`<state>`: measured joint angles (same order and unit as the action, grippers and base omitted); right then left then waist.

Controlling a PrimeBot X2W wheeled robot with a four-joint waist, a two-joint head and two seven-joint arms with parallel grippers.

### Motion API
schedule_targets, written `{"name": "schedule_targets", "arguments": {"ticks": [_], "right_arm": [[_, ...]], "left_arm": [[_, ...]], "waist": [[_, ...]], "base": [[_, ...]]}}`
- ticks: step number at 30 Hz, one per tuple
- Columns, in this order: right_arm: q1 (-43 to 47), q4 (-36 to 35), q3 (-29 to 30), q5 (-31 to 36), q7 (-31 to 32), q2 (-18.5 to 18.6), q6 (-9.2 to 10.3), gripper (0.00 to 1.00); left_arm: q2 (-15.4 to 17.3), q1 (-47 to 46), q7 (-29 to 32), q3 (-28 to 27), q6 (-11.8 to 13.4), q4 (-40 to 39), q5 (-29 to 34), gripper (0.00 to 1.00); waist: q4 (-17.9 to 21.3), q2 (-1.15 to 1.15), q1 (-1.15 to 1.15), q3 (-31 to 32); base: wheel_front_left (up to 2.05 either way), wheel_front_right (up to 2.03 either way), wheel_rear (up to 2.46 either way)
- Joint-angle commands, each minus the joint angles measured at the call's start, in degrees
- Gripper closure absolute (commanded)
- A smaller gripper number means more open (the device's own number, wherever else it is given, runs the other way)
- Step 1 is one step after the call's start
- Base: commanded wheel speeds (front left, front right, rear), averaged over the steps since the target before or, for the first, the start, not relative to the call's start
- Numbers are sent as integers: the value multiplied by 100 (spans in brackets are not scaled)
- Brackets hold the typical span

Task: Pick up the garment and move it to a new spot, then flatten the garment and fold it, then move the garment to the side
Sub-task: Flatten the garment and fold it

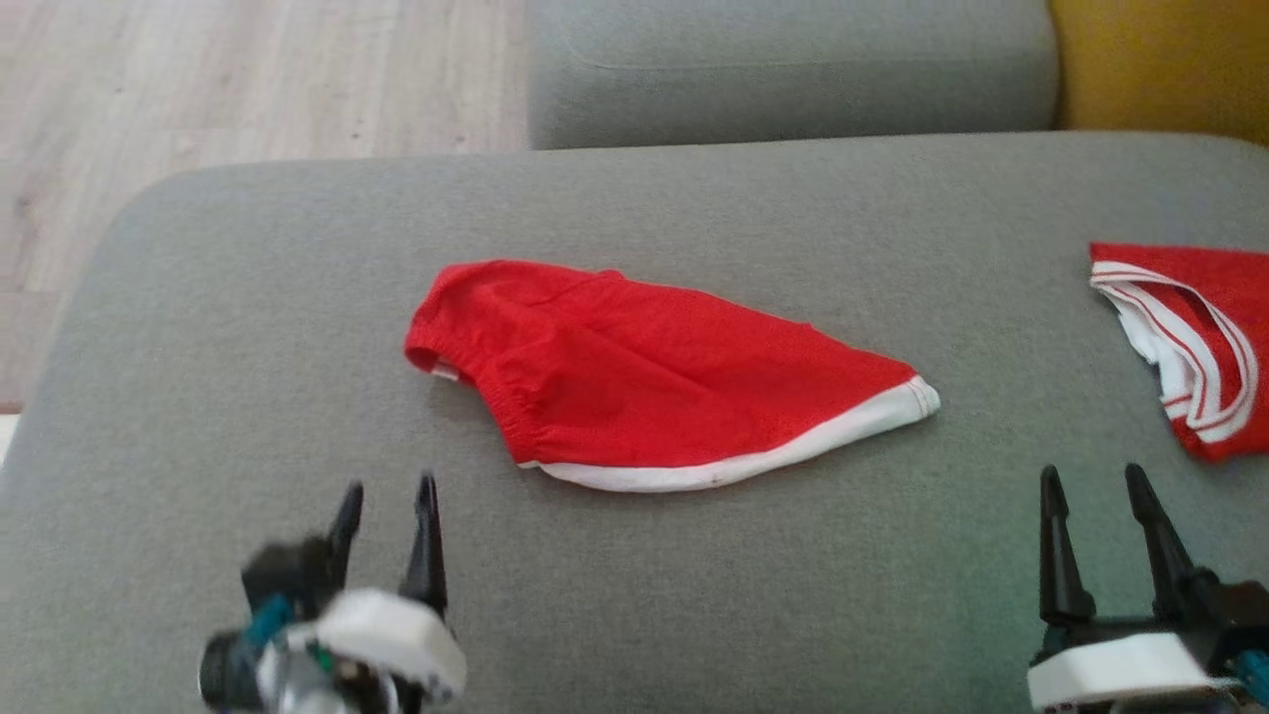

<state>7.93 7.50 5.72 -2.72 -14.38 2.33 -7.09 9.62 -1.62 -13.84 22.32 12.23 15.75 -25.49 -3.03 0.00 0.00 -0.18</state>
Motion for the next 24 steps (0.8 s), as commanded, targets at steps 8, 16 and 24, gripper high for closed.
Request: {"name": "schedule_targets", "arguments": {"ticks": [8,16,24], "right_arm": [[2,-81,-154,85,-62,54,-40,0],[73,176,-299,15,-62,54,-40,0],[29,362,-352,-205,-62,54,-40,0]], "left_arm": [[-100,651,-114,-356,18,-912,740,0],[-353,965,-115,-753,-306,-1097,1218,0],[-543,943,-115,-922,-641,-1012,1421,0]], "waist": [[-270,0,0,114],[-267,0,0,162],[-163,0,0,130]], "base": [[0,0,0],[0,0,0],[0,0,0]]}}
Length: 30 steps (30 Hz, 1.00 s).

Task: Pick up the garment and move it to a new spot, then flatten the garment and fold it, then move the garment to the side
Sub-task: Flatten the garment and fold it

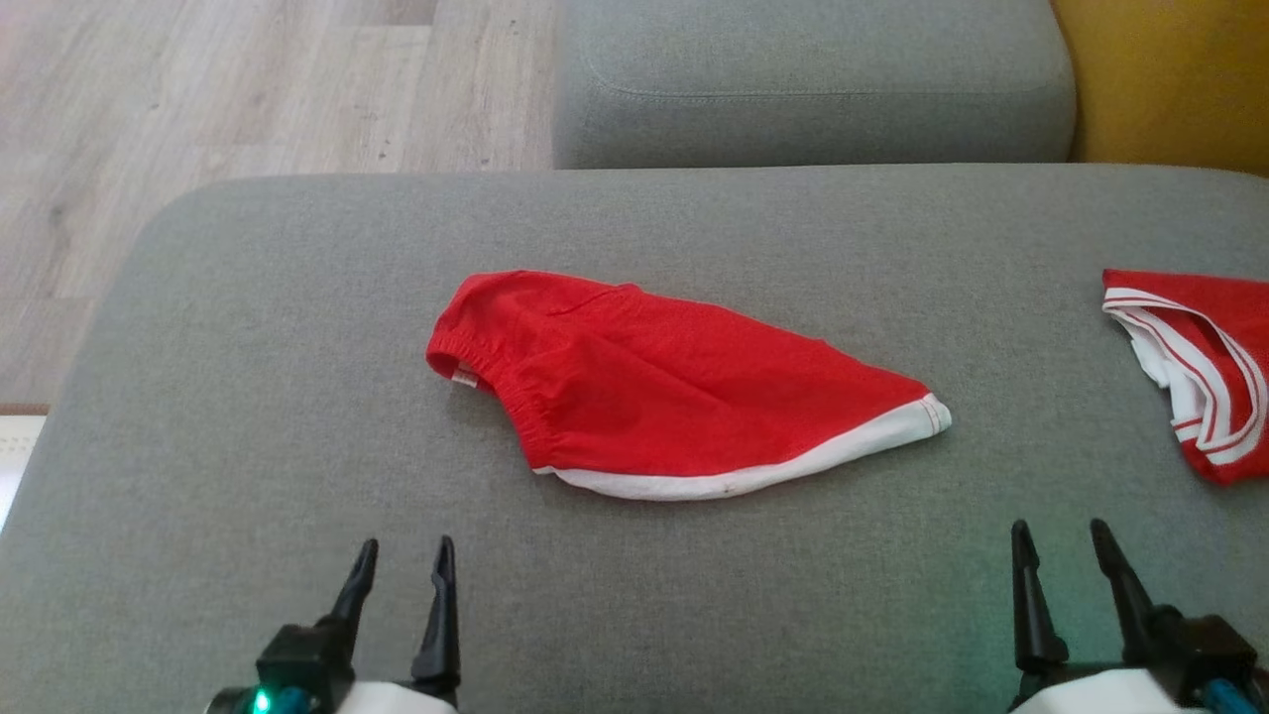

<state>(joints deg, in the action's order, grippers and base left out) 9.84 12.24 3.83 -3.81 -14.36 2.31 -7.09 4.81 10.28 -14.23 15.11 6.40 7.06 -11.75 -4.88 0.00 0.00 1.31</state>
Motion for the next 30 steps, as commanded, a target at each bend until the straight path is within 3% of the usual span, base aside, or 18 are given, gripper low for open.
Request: {"name": "schedule_targets", "arguments": {"ticks": [1,7,11,19,30], "right_arm": [[-197,-57,-190,-130,-62,56,-40,0],[-890,211,-292,238,787,56,-40,0],[-1432,339,-335,359,1325,83,-40,0],[-2707,1055,-772,275,2598,526,-40,0],[-3371,1521,-1296,-98,2753,841,-40,0]], "left_arm": [[-81,-274,-76,-182,-115,-102,37,0],[-150,-772,103,179,-426,660,-77,0],[-166,-1302,386,296,-432,1037,-120,0],[-182,-2463,1119,541,-454,1805,-199,0],[-171,-2889,1263,698,-656,2199,-296,0]], "waist": [[39,0,0,-36],[134,0,0,-331],[172,0,0,-611],[156,0,0,-1344],[107,0,0,-1665]], "base": [[0,0,0],[0,0,0],[0,0,0],[0,0,0],[0,0,0]]}}
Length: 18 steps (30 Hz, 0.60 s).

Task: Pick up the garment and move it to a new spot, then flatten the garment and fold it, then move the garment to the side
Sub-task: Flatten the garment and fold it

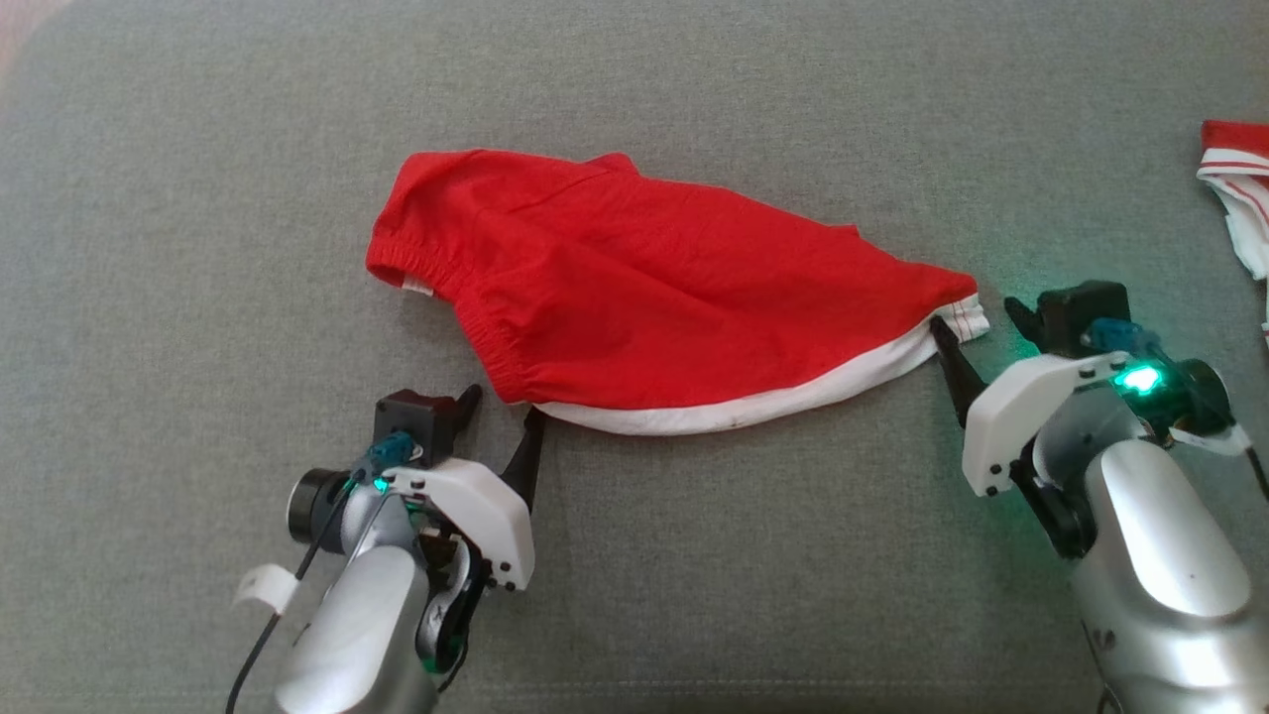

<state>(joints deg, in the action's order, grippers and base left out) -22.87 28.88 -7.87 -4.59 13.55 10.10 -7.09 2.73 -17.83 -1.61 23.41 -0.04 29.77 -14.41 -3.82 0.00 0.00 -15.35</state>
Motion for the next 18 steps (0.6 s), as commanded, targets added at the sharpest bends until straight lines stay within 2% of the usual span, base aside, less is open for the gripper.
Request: {"name": "schedule_targets", "arguments": {"ticks": [1,10,18], "right_arm": [[-129,-116,-162,-48,-49,79,-40,0],[-294,44,-521,-290,-111,179,-40,0],[-358,128,-638,-385,-168,208,-40,0]], "left_arm": [[40,-84,-5,-116,-37,-68,-37,0],[40,-158,-31,44,-140,-148,-83,0],[119,-205,-64,59,-105,-340,-92,0]], "waist": [[1,0,0,-4],[22,0,0,-21],[44,0,0,-38]], "base": [[0,0,0],[0,0,0],[0,0,0]]}}
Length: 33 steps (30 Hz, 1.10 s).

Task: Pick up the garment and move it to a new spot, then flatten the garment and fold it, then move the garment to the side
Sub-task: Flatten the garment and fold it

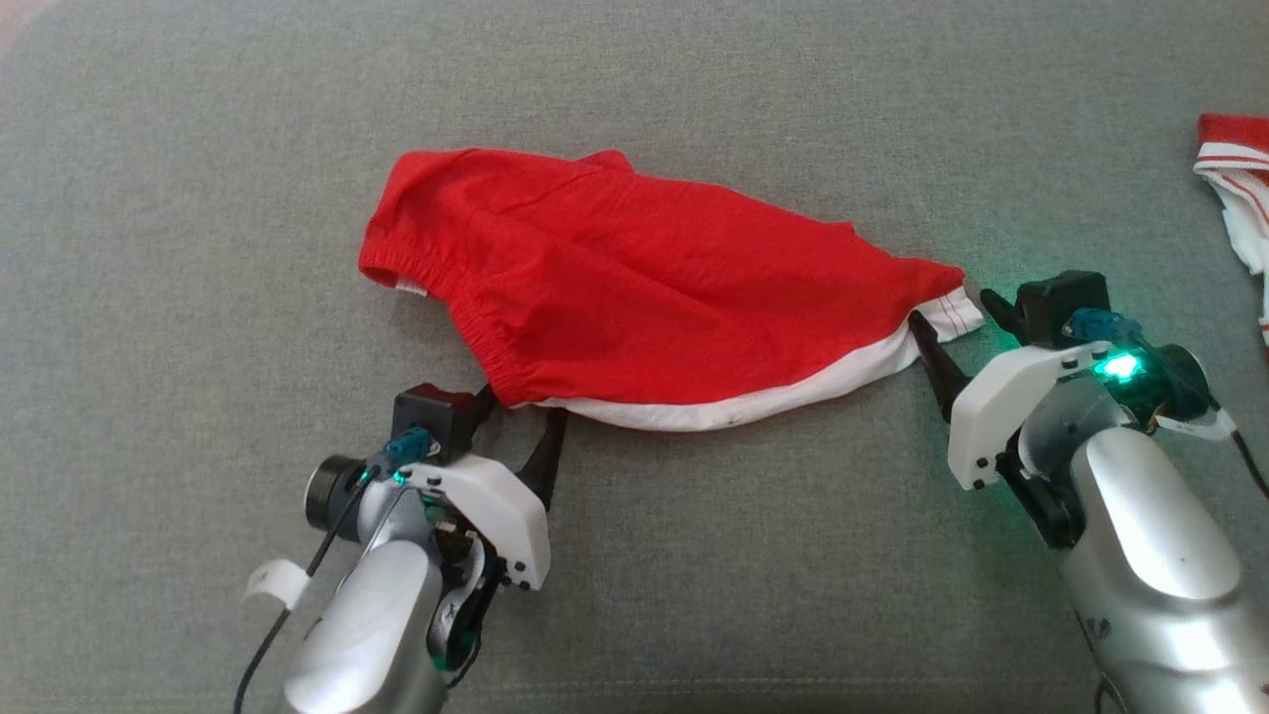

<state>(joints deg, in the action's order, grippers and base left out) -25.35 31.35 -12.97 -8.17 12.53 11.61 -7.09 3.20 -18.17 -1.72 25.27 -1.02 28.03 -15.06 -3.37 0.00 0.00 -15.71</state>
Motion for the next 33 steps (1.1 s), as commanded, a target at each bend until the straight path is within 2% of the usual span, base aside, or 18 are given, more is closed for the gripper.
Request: {"name": "schedule_targets", "arguments": {"ticks": [1,8,9,10,11,12,13,14,17,21,27,30,33], "right_arm": [[-114,-111,-134,-32,-72,62,-40,0],[-136,-57,-164,-91,-79,71,-40,0],[-143,-40,-180,-117,-64,68,-40,7],[-148,-24,-189,-174,-51,52,-40,62],[-155,-11,-198,-246,-39,31,-40,100],[-165,-3,-226,-315,-22,18,-40,100],[-180,-5,-227,-386,-29,7,-40,100],[-195,-16,-216,-452,-40,-1,-40,100],[-188,-190,-74,-843,-88,-62,-40,100],[105,-1101,332,-1780,136,51,-40,100],[784,-3059,1052,-3013,1095,316,-40,100],[1014,-4041,1553,-3370,1617,219,-40,100],[1015,-4879,1994,-3581,2155,14,-40,100]], "left_arm": [[89,-179,-49,-118,-14,-213,-23,0],[181,-186,67,-2,-130,-497,-26,0],[209,-197,111,39,-158,-494,-7,0],[217,-204,146,67,-200,-491,-27,0],[213,-207,180,76,-236,-480,-73,13],[228,-221,231,109,-270,-455,-82,60],[247,-230,266,127,-290,-433,-89,95],[257,-224,296,121,-305,-416,-127,100],[314,-174,372,61,-347,-504,-275,100],[552,172,849,-73,-462,-1240,-757,100],[1056,765,2132,-280,-560,-3634,-1872,100],[1200,798,2823,-441,-512,-4900,-2561,100],[1299,512,3454,-639,-341,-5780,-3136,100]], "waist": [[-1,0,0,-4],[0,0,0,-42],[4,0,0,-50],[7,0,0,-55],[11,0,0,-58],[20,0,0,-58],[36,0,0,-52],[49,0,0,-39],[71,0,0,28],[66,0,0,248],[49,0,0,521],[58,0,0,607],[79,0,0,619]], "base": [[0,0,0],[0,0,0],[0,0,0],[0,0,0],[0,0,0],[0,0,0],[0,0,0],[0,0,0],[0,0,0],[0,0,0],[0,0,0],[0,0,0],[0,0,0]]}}
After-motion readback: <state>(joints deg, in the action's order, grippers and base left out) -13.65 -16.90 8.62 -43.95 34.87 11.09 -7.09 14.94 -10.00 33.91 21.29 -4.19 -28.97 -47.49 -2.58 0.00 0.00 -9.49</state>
